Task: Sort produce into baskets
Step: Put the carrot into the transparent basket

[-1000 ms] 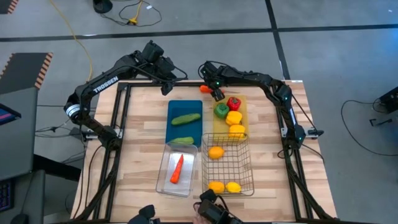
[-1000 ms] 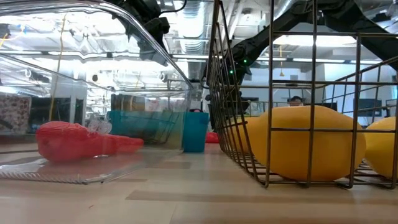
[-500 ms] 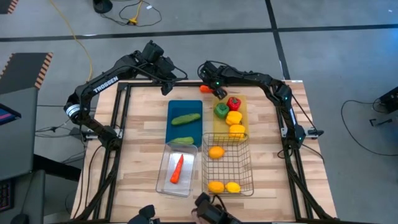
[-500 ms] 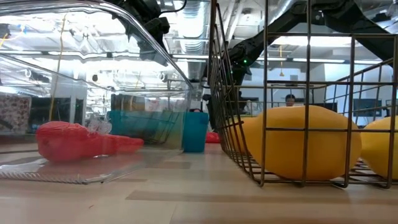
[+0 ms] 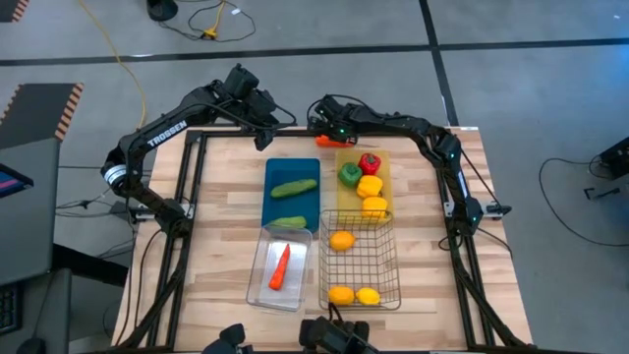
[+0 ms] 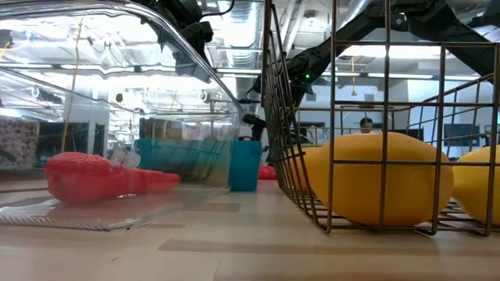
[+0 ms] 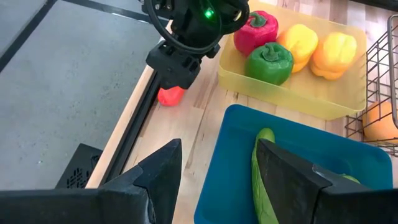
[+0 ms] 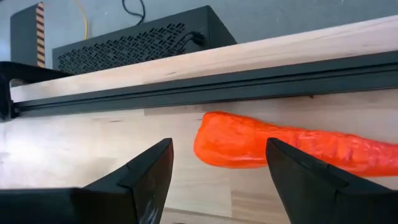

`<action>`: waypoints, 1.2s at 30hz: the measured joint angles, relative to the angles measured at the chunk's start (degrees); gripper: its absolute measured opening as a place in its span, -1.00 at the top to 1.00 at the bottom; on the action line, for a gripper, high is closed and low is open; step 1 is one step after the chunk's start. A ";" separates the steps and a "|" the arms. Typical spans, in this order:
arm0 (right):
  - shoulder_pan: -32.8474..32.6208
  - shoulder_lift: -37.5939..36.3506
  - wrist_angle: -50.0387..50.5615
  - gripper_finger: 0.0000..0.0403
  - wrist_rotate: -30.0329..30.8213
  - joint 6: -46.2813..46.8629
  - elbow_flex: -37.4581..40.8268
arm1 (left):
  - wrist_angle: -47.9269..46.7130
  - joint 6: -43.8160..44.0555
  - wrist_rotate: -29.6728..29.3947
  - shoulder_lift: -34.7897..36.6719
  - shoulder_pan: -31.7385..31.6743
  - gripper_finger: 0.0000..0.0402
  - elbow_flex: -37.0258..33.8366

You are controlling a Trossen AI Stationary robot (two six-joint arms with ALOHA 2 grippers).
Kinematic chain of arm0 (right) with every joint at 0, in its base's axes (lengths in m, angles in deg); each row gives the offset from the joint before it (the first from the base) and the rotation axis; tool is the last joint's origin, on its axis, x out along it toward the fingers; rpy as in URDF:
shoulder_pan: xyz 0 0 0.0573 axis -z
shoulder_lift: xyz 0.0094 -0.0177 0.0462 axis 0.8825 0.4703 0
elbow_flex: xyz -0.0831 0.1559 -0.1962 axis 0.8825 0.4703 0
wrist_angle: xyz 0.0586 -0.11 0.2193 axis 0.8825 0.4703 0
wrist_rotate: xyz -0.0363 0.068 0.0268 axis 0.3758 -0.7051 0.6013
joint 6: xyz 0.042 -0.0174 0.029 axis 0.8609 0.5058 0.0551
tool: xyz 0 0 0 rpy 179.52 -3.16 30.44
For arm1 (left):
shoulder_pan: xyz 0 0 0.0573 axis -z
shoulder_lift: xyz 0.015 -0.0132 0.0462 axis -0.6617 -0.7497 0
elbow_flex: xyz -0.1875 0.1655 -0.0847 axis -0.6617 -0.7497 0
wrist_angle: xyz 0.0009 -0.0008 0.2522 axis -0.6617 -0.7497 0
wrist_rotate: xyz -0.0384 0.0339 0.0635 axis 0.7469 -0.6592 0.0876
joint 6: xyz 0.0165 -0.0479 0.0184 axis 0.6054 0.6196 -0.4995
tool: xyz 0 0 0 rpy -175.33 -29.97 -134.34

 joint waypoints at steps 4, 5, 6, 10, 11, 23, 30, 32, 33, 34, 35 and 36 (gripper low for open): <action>0.00 0.00 0.00 -0.42 0.00 -0.04 0.00 | 0.00 0.00 0.00 0.00 0.00 0.03 0.00; 0.00 0.00 0.00 -0.42 0.00 -0.06 0.00 | 0.00 0.00 0.00 0.00 0.01 0.03 0.00; 0.00 0.00 0.00 -0.42 0.00 -0.07 0.00 | 0.00 0.00 0.00 0.00 0.00 0.03 0.00; 0.00 0.00 0.00 -0.42 0.00 -0.19 0.00 | 0.00 0.00 0.00 0.00 -0.01 0.03 0.00; 0.00 0.00 0.02 -0.42 0.00 -0.20 0.00 | 0.00 -0.01 0.00 0.00 0.00 0.03 0.00; 1.04 0.00 0.51 -0.42 -5.15 -9.40 0.00 | 0.00 -0.59 0.00 0.00 -0.07 0.03 0.00; 2.14 0.00 0.32 -0.42 -12.69 -9.63 0.00 | 0.00 -0.61 0.00 0.00 -0.07 0.03 0.00; 2.45 0.00 -0.96 -0.42 -14.40 -9.62 0.02 | 0.00 -0.61 0.00 0.00 -0.08 0.03 0.00; 2.49 0.00 -2.00 -0.42 -14.84 -9.60 0.02 | 0.00 -0.61 0.00 0.00 -0.10 0.03 0.00; 2.48 0.00 -3.13 -0.42 -14.91 -9.56 0.02 | 0.00 -0.61 0.00 0.00 -0.10 0.03 0.00; 2.46 0.00 -4.07 -0.42 -14.98 -9.17 0.02 | 0.00 -0.61 0.00 0.00 -0.10 0.03 0.00; 2.43 0.00 -4.60 -0.42 -15.08 -8.62 0.02 | 0.01 -0.61 0.00 0.00 -0.10 0.03 0.00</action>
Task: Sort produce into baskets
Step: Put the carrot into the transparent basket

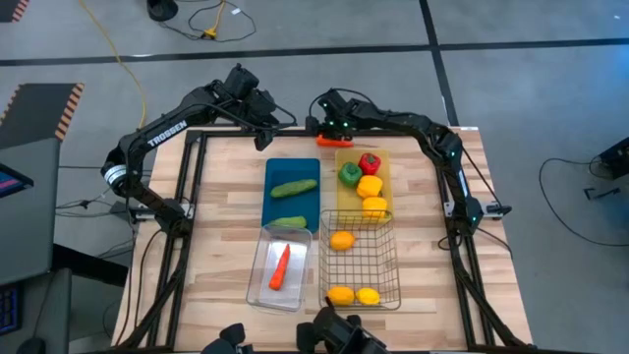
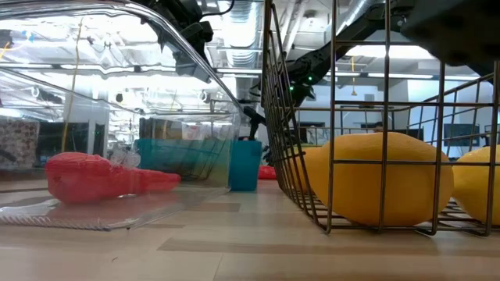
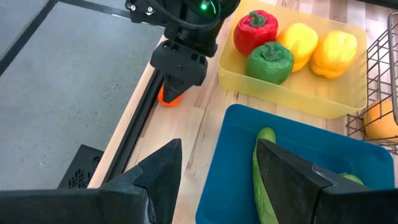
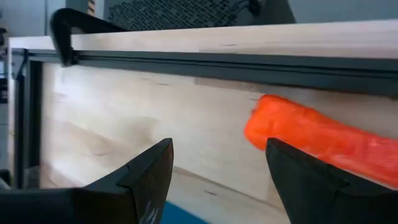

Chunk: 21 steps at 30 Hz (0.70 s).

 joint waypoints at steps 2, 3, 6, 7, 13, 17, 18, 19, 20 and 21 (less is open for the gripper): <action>-0.16 0.28 -1.04 -0.42 -0.08 0.75 0.00 | 0.00 -0.02 0.00 0.00 0.00 0.03 0.00; -0.28 0.57 -2.02 -0.42 -0.27 0.79 0.00 | 0.01 -0.01 0.00 0.00 0.00 0.03 0.00; -0.35 0.79 -2.23 -0.42 -1.61 1.91 0.02 | 0.01 -0.02 0.00 0.00 0.00 0.03 0.00; -0.37 0.79 -2.30 -0.42 -1.67 2.30 0.02 | 0.01 -0.02 0.02 0.00 0.00 0.03 0.00; 0.04 0.74 -2.11 -0.42 -1.10 3.94 0.02 | 0.01 -0.02 0.02 0.00 0.02 0.03 0.00; -0.07 0.74 -0.04 -0.42 0.76 3.98 0.48 | 0.01 -0.02 0.03 0.00 0.02 0.03 0.00; -0.07 0.74 0.29 -0.42 1.01 3.98 0.55 | 0.01 -0.02 0.02 0.00 0.02 0.03 0.00; -0.13 0.74 0.25 -0.42 1.40 3.97 0.54 | 0.01 -0.01 0.02 0.00 0.02 0.03 0.00; -0.15 0.74 0.09 -0.42 1.66 3.97 0.52 | 0.01 0.00 0.04 0.00 0.02 0.03 0.00; -0.15 0.72 -0.02 -0.42 1.77 3.97 0.52 | 0.01 0.00 0.04 0.00 0.02 0.03 0.00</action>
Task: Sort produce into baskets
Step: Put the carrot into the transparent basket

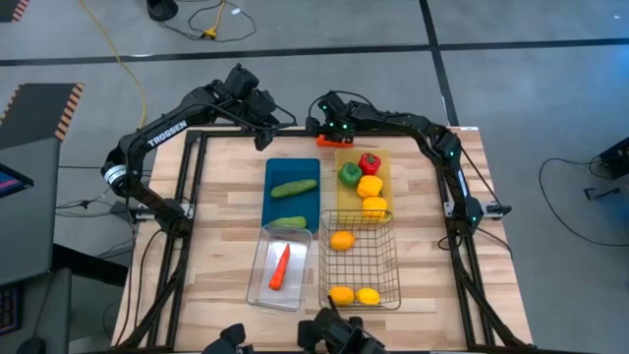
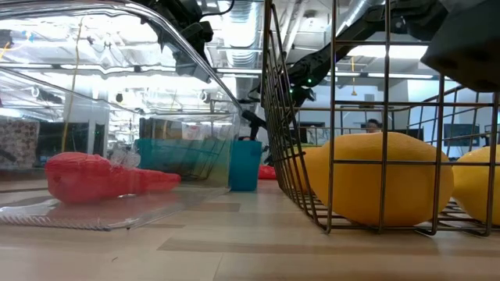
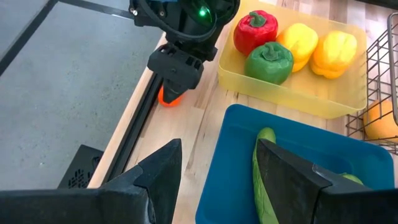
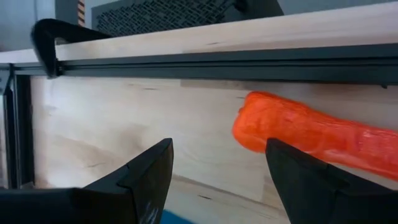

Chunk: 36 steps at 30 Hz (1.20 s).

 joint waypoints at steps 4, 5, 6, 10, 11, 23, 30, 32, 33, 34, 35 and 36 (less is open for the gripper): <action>0.02 0.00 1.10 -0.42 1.65 0.00 -0.02 | 0.00 0.06 0.00 0.00 0.00 0.03 0.00; 0.06 0.00 1.85 -0.42 2.01 0.01 -0.02 | 0.00 0.06 0.00 0.00 0.00 0.03 0.00; 0.13 0.00 2.74 -0.42 2.21 0.01 -0.03 | 0.00 0.06 0.00 0.00 0.00 0.03 0.00; 0.48 0.00 5.84 -0.42 3.06 0.00 -0.04 | 0.00 0.09 0.00 0.00 0.00 0.03 0.00; 0.50 0.00 5.95 -0.42 3.06 -0.02 -0.04 | 0.00 0.11 0.00 0.00 0.00 0.03 0.00; 0.87 -0.06 9.24 -0.42 7.97 0.61 -0.06 | 0.00 0.04 0.00 0.00 0.00 0.03 0.00; 1.31 -0.24 16.93 -0.42 12.22 0.15 -0.17 | -0.02 0.02 -0.01 0.00 0.00 0.03 0.00; 1.83 -0.26 18.46 -0.42 12.54 0.15 -0.23 | -0.02 0.00 -0.01 0.00 0.00 0.03 0.00; 2.11 -0.28 18.95 -0.42 12.52 0.15 -0.22 | -0.02 0.00 0.00 0.00 0.00 0.03 0.00; 2.43 -0.28 19.24 -0.42 12.43 0.15 -0.22 | -0.02 0.00 -0.01 0.00 0.00 0.03 0.00; 2.71 -0.28 19.40 -0.42 12.24 0.15 -0.22 | -0.02 0.00 -0.01 0.00 0.00 0.03 0.00; 2.96 -0.28 19.48 -0.42 12.05 0.15 -0.22 | -0.02 0.00 0.00 0.00 0.00 0.03 0.00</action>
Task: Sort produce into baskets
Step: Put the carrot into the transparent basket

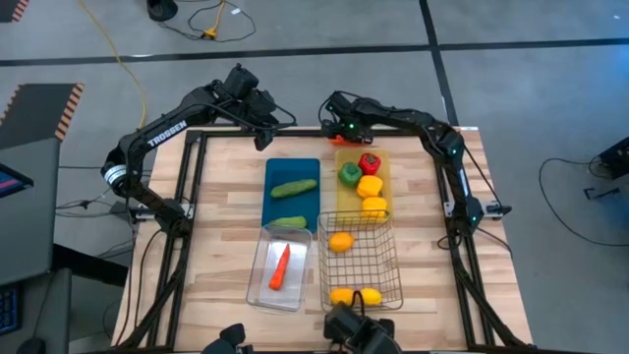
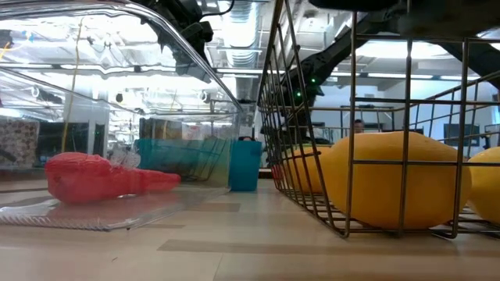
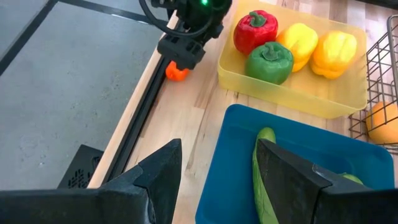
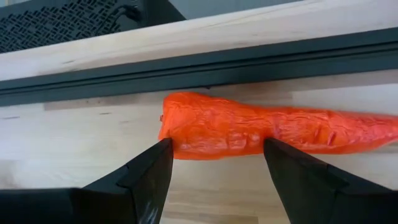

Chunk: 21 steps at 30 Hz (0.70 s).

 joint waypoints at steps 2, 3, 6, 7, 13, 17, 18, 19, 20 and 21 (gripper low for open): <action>0.45 -0.01 0.66 -0.42 -0.16 -0.03 -0.02 | 0.00 0.00 -0.02 0.00 0.00 0.03 0.00; 0.68 -0.02 1.11 -0.42 -0.22 -0.04 -0.02 | 0.00 0.00 -0.02 0.00 0.00 0.03 0.00; 1.43 -0.04 2.85 -0.42 -0.38 -0.03 -0.04 | -0.02 0.00 -0.02 0.00 0.00 0.03 0.00; 1.70 -0.04 3.45 -0.42 -0.43 -0.05 -0.04 | -0.01 -0.02 -0.02 0.00 0.00 0.03 0.00; 3.28 0.64 8.42 -0.42 -1.37 -0.66 0.49 | -0.02 -0.04 -0.02 0.00 0.00 0.03 0.00; 4.26 0.30 10.65 -0.42 -1.38 -1.88 0.25 | -0.03 -0.04 -0.02 0.00 0.00 0.03 0.00; 4.39 0.28 10.87 -0.42 -1.38 -1.96 0.24 | -0.03 -0.04 -0.03 0.00 0.00 0.03 0.00; 4.54 0.33 11.02 -0.42 -1.38 -2.04 0.27 | -0.04 -0.04 -0.03 0.00 0.00 0.03 0.00; 4.65 0.39 11.03 -0.42 -1.38 -2.13 0.31 | -0.04 -0.04 -0.04 0.00 0.00 0.03 0.00; 4.70 0.39 11.01 -0.42 -1.38 -2.49 0.31 | -0.04 -0.04 -0.04 0.00 0.00 0.03 0.00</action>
